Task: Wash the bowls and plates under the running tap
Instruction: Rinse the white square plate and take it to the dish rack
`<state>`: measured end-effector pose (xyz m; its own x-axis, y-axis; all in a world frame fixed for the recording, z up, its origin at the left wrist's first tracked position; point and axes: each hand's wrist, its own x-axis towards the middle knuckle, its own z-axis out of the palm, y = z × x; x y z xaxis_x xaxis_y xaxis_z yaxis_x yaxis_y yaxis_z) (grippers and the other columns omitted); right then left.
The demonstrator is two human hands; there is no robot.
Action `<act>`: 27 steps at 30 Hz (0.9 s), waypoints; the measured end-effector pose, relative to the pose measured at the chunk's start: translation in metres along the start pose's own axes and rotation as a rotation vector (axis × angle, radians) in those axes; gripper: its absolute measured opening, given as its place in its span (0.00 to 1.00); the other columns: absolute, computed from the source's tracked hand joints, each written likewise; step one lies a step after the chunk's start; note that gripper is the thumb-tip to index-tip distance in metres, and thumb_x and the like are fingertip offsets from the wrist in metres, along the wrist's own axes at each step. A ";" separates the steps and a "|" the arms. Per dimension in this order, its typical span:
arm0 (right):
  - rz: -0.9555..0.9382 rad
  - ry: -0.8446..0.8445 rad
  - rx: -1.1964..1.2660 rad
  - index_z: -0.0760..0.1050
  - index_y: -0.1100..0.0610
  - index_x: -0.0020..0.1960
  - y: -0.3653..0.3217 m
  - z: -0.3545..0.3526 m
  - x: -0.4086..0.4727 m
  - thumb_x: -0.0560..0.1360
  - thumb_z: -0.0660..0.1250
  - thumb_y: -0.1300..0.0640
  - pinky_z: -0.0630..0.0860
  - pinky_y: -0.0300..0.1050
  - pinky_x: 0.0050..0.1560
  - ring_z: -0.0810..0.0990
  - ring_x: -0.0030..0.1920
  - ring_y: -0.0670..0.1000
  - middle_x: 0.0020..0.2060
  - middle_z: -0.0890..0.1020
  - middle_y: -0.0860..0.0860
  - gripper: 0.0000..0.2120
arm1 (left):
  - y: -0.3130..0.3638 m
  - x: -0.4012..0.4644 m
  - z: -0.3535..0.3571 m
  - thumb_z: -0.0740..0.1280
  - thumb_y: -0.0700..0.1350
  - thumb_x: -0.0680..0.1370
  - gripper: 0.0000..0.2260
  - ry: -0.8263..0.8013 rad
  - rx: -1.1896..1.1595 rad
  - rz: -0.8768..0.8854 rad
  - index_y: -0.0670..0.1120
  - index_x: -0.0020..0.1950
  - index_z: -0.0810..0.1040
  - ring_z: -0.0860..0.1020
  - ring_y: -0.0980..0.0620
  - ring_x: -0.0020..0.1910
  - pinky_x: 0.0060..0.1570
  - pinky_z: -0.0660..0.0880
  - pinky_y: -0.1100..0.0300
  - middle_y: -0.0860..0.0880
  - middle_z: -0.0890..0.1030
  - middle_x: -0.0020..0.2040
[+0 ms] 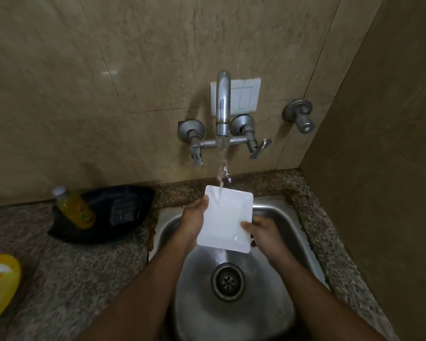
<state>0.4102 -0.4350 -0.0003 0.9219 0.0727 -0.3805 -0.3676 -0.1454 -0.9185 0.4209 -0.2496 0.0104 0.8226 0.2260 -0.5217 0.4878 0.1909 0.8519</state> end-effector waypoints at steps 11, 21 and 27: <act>-0.712 0.322 -0.668 0.84 0.52 0.55 0.015 0.005 0.002 0.70 0.75 0.62 0.72 0.33 0.57 0.84 0.49 0.46 0.49 0.86 0.48 0.14 | 0.022 -0.016 -0.028 0.62 0.45 0.82 0.13 -0.153 -0.265 -0.356 0.35 0.56 0.74 0.80 0.34 0.52 0.58 0.75 0.40 0.31 0.80 0.53; -0.559 0.176 -0.443 0.70 0.54 0.70 0.013 -0.006 -0.010 0.78 0.60 0.56 0.64 0.42 0.69 0.67 0.70 0.46 0.69 0.70 0.46 0.21 | -0.003 -0.009 -0.033 0.62 0.35 0.79 0.11 -0.240 -0.248 -0.123 0.37 0.60 0.78 0.83 0.40 0.49 0.47 0.79 0.49 0.39 0.84 0.53; -0.083 0.046 0.128 0.75 0.56 0.62 -0.013 0.019 0.015 0.79 0.64 0.65 0.78 0.42 0.50 0.80 0.56 0.55 0.57 0.81 0.56 0.13 | -0.007 -0.009 -0.034 0.64 0.43 0.79 0.14 -0.179 0.000 -0.058 0.38 0.60 0.80 0.83 0.40 0.50 0.48 0.78 0.50 0.41 0.85 0.51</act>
<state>0.4269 -0.4129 0.0038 0.9534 0.0332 -0.2998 -0.2995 -0.0134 -0.9540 0.4002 -0.2204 0.0079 0.8317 0.0414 -0.5537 0.5363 0.1987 0.8203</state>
